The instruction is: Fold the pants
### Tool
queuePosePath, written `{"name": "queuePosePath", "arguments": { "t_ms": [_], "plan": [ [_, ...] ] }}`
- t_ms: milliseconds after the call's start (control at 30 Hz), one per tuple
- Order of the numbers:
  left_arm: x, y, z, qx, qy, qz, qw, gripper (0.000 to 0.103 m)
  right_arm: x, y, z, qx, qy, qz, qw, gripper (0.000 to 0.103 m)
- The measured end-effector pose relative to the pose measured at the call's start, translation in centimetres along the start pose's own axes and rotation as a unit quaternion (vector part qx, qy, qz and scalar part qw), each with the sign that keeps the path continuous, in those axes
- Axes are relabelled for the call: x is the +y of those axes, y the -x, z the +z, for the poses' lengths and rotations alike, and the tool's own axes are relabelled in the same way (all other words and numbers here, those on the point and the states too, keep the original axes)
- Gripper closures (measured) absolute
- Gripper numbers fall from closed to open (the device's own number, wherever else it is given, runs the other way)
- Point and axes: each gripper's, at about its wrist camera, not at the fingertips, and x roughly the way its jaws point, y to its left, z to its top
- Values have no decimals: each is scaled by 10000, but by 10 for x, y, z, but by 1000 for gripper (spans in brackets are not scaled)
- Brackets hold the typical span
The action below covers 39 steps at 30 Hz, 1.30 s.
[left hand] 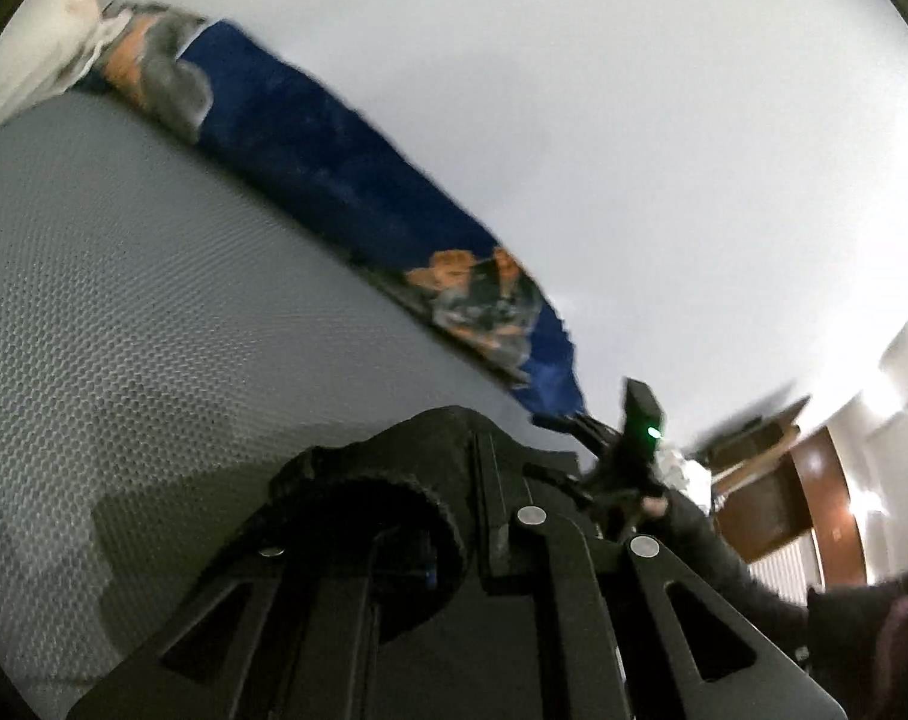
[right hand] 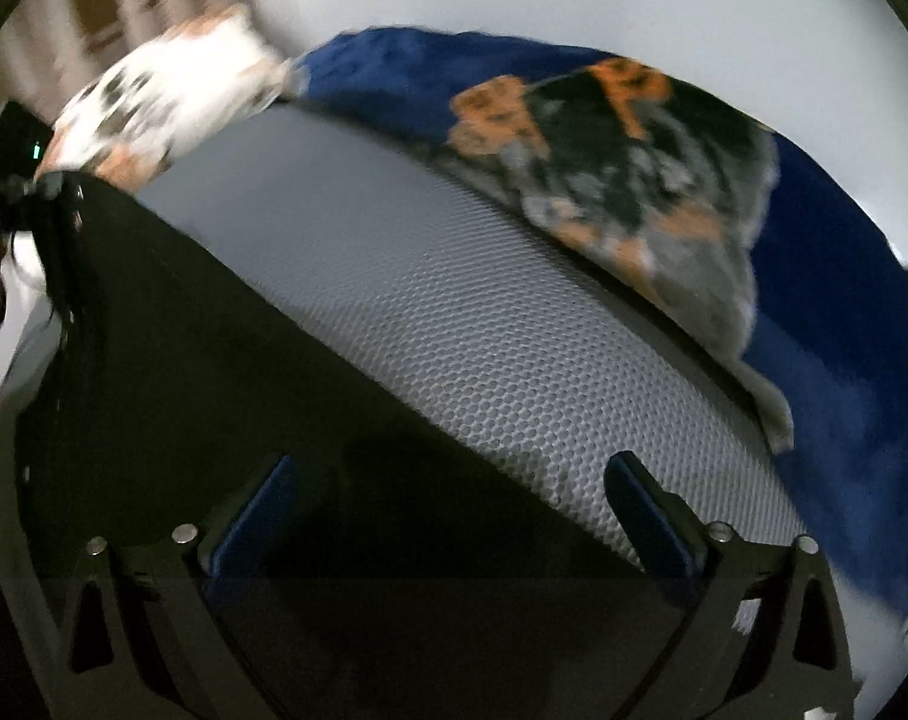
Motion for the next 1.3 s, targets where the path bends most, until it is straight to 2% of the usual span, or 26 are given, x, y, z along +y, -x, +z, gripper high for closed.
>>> {"name": "queuePosePath", "arguments": {
  "t_ms": [33,100,233,267,300,433,500,633,767,833,900,1033,1233,1300],
  "plan": [
    [-5,5,-3,-19,-97,-15,10000,94,-1,-3,1,109,121,68,9998,7],
    [-10,11,-7,-47,-194,40,9998,94,-4,-10,1,379,419,176,9982,20],
    [-17,13,-11,-68,-255,57,9996,94,-10,-23,-6,894,825,439,9916,33],
    [-16,13,-12,-65,-262,72,9996,94,-12,-26,-8,999,902,480,9897,42],
    [-16,12,-12,-77,-257,102,9996,94,-17,-31,-11,1110,937,503,9881,47],
    [-20,7,-14,-40,-288,223,9993,94,-29,-38,-19,1306,972,657,9845,57],
    [-22,4,-14,-40,-312,274,9991,94,-31,-36,-23,1331,1034,708,9831,66],
    [-22,3,-15,-60,-278,356,9990,94,-35,-26,-33,1343,1147,621,9823,78],
    [-21,0,-14,-25,-305,422,9986,94,-41,-19,-49,1362,1055,279,9846,81],
    [-20,-3,-12,-16,-322,467,9984,94,-38,-13,-54,1274,1041,108,9863,90],
    [-18,-6,-10,4,-315,548,9980,94,-31,-5,-58,1112,1067,-251,9877,94],
    [-15,-10,-7,75,-427,802,9958,94,-15,20,-69,723,887,-918,9892,96],
    [-20,6,-13,203,-585,779,9950,94,30,90,-103,88,544,-1922,9798,97],
    [-25,16,-22,235,-681,740,9947,94,48,101,-103,-60,464,-2115,9763,97]
  ]
}}
